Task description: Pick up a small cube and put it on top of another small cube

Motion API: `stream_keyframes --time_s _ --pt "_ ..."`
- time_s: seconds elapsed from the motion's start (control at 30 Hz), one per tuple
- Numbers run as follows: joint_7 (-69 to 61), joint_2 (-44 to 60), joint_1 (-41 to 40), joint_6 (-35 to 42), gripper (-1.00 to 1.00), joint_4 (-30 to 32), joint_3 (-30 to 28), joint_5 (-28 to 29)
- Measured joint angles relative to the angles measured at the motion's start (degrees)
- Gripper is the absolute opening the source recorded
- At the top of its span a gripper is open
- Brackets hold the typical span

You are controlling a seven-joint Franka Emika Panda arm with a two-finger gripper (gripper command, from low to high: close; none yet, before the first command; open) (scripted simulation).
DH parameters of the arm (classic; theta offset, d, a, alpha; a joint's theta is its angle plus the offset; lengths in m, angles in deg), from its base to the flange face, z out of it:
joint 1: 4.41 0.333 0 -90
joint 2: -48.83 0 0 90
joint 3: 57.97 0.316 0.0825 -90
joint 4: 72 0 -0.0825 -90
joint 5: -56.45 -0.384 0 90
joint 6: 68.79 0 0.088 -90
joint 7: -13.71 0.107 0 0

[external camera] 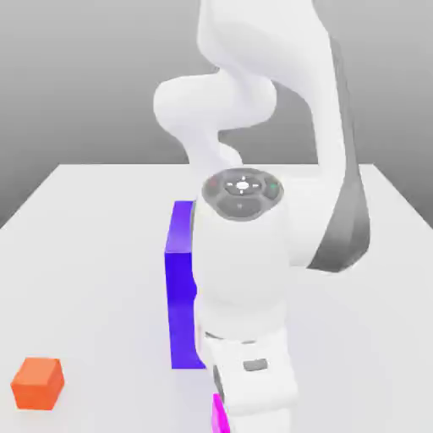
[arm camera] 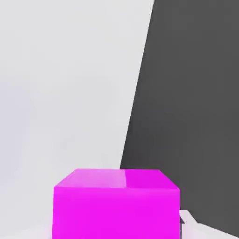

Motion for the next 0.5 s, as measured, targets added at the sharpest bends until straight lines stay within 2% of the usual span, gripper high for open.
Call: stream_keyframes --time_s 0.27,0.37,0.4,0.5 --pt "14.46 3.20 13.43 6.78 -1.00 -10.53 4.62 3.90" --pt "16.42 8.82 15.47 3.85 -1.00 -13.31 6.43 3.35" --pt "16.39 10.25 15.44 2.72 1.00 -13.58 6.78 3.04" --pt "16.39 10.25 15.44 2.72 1.00 -13.58 6.78 3.04"
